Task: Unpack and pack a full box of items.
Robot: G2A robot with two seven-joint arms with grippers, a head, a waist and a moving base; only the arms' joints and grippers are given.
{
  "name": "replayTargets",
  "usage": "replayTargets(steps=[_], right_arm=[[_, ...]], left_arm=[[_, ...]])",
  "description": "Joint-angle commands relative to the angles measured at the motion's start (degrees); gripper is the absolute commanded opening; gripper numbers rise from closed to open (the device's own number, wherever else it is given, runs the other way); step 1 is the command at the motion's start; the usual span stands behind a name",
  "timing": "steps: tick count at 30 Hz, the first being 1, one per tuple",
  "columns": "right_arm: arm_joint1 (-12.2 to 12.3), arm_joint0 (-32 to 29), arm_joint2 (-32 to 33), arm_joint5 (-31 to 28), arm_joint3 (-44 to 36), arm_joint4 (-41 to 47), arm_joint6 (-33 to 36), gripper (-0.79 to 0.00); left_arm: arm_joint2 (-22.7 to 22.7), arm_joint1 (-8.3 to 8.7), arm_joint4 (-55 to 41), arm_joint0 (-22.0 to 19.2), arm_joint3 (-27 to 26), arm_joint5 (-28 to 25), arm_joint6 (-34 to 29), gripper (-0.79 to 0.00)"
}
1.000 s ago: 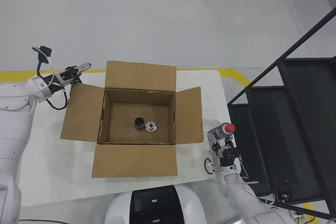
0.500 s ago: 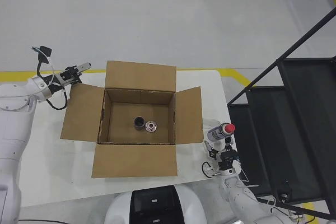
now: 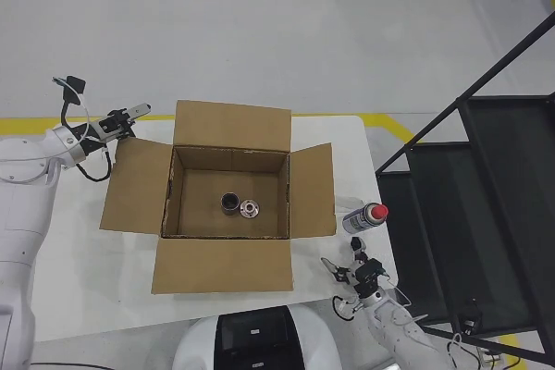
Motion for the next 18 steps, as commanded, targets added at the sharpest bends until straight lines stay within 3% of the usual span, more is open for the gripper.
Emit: replayTargets(steps=[1,18], right_arm=[[0.05,0.34,0.0,-0.56,-1.42,0.63,1.19,0.0],[0.01,3.17,-0.56,2.91,-1.18,3.64,6.21,0.0]], left_arm=[[0.0,0.0,-0.03,0.0,0.0,0.0,0.0,0.0],[0.0,0.0,-0.03,0.0,0.0,0.0,0.0,0.0]])
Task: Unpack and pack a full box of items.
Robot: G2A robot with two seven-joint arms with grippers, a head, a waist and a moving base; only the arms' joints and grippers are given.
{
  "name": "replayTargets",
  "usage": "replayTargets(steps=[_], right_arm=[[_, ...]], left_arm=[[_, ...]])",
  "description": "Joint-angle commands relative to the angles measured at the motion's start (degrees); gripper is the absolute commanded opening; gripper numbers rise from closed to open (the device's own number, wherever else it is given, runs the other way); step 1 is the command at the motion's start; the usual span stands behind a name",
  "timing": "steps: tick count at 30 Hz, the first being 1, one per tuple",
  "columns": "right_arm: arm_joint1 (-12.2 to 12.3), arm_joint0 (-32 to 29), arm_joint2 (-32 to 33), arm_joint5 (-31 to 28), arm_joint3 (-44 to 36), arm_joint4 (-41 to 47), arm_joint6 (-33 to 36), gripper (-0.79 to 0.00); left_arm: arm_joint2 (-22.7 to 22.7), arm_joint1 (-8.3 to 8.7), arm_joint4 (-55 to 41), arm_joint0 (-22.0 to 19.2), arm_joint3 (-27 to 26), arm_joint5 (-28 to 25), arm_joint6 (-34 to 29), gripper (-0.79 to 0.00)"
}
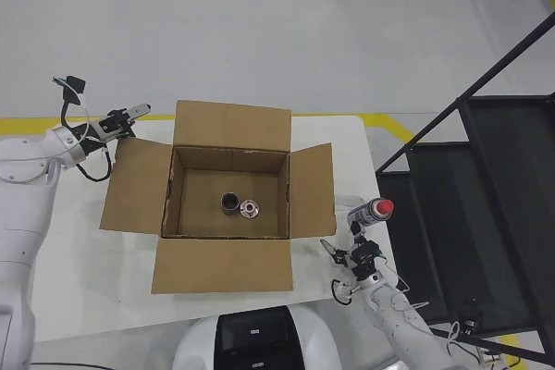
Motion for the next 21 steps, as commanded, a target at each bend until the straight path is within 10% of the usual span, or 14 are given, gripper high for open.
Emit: replayTargets(steps=[1,11,21], right_arm=[[-0.08,0.22,-0.44,-0.24,0.31,-0.06,-0.2,0.0],[1.52,-6.58,-1.74,-7.02,-6.56,-4.39,-5.42,0.0],[5.26,-21.73,6.29,-9.67,-37.9,-5.87,-0.5,0.0]], left_arm=[[0.0,0.0,-0.03,0.0,0.0,0.0,0.0,0.0],[0.0,0.0,-0.03,0.0,0.0,0.0,0.0,0.0],[0.0,0.0,-0.03,0.0,0.0,0.0,0.0,0.0]])
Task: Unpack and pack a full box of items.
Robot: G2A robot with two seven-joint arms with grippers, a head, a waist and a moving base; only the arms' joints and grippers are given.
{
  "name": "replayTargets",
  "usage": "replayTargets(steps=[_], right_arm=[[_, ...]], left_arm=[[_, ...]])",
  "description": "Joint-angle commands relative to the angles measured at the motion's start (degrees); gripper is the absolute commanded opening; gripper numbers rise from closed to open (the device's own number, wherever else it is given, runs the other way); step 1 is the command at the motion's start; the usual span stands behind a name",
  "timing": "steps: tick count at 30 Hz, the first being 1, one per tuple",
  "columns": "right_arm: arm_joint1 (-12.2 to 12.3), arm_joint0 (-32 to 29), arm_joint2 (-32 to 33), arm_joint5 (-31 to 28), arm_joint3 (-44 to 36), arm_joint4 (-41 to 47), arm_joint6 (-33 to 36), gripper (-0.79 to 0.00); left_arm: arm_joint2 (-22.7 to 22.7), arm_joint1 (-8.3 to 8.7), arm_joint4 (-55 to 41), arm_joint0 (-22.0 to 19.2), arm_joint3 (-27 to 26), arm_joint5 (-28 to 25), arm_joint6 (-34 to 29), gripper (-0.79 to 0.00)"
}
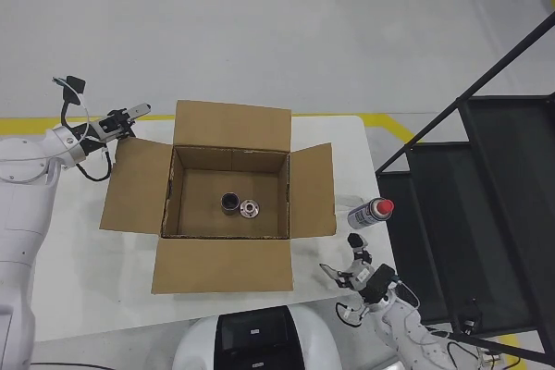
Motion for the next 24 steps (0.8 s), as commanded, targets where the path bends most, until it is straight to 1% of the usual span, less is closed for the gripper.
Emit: replayTargets(steps=[1,6,9,14,18,22,24], right_arm=[[0.53,-2.86,1.87,-0.65,-7.58,0.19,3.16,0.0],[1.38,-7.24,6.61,-0.58,-20.09,3.56,11.36,0.0],[1.65,-7.61,8.65,0.17,-23.65,5.05,15.21,0.0],[1.92,-7.13,10.48,0.25,-27.36,7.01,19.65,0.0],[2.21,-6.52,10.52,-3.82,-31.7,9.01,24.76,0.0],[2.33,-4.09,9.03,-6.07,-35.34,10.05,32.05,0.0],[2.4,-2.79,7.73,-8.85,-37.15,11.76,36.65,0.0]], left_arm=[[0.0,0.0,-0.03,0.0,0.0,0.0,0.0,0.0],[0.0,0.0,-0.03,0.0,0.0,0.0,0.0,0.0],[0.0,0.0,-0.03,0.0,0.0,0.0,0.0,0.0],[0.0,0.0,-0.03,0.0,0.0,0.0,0.0,0.0],[0.0,0.0,-0.03,0.0,0.0,0.0,0.0,0.0],[0.0,0.0,-0.03,0.0,0.0,0.0,0.0,0.0],[0.0,0.0,-0.03,0.0,0.0,0.0,0.0,0.0]])
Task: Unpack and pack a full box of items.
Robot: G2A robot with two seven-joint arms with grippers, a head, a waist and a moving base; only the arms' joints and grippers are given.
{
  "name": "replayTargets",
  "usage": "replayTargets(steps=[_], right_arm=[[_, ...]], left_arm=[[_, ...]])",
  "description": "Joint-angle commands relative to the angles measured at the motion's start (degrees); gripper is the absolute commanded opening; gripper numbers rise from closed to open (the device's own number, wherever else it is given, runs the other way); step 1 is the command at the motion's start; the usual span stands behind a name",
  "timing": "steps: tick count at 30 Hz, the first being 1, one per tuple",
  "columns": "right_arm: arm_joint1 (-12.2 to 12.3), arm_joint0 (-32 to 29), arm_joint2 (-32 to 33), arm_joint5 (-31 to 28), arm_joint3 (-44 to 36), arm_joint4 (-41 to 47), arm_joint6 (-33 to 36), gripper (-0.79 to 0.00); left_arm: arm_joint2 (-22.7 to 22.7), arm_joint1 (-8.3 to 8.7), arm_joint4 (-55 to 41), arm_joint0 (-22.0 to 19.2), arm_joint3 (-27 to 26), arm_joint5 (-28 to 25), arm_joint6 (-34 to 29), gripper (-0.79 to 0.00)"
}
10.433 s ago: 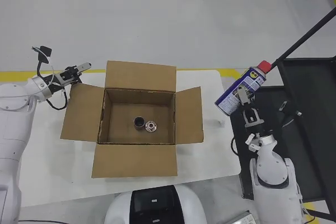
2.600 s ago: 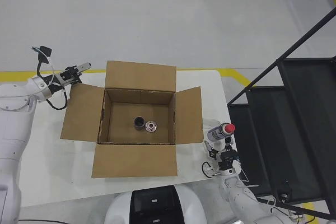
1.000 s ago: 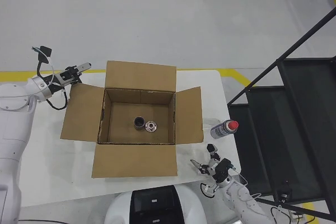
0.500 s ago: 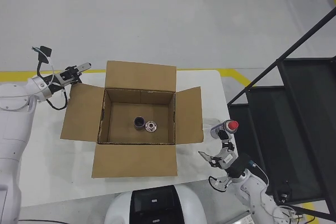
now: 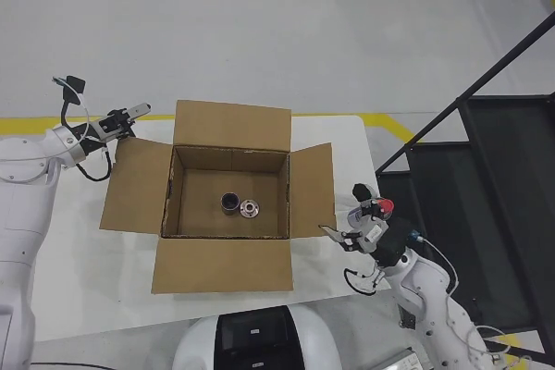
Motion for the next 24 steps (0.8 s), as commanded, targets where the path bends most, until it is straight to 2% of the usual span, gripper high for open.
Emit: replayTargets(steps=[1,3,8,24], right_arm=[[0.05,1.22,-1.15,-3.11,-1.47,2.82,4.86,0.0],[0.15,2.65,-2.04,-6.24,-2.81,6.91,10.47,0.0],[0.16,6.97,-4.07,-6.41,-4.96,14.55,22.22,0.0],[0.16,6.91,-4.08,-6.05,-4.81,14.43,22.48,0.0]], left_arm=[[0.0,0.0,-0.03,0.0,0.0,0.0,0.0,0.0],[0.0,0.0,-0.03,0.0,0.0,0.0,0.0,0.0],[0.0,0.0,-0.03,0.0,0.0,0.0,0.0,0.0],[0.0,0.0,-0.03,0.0,0.0,0.0,0.0,0.0]])
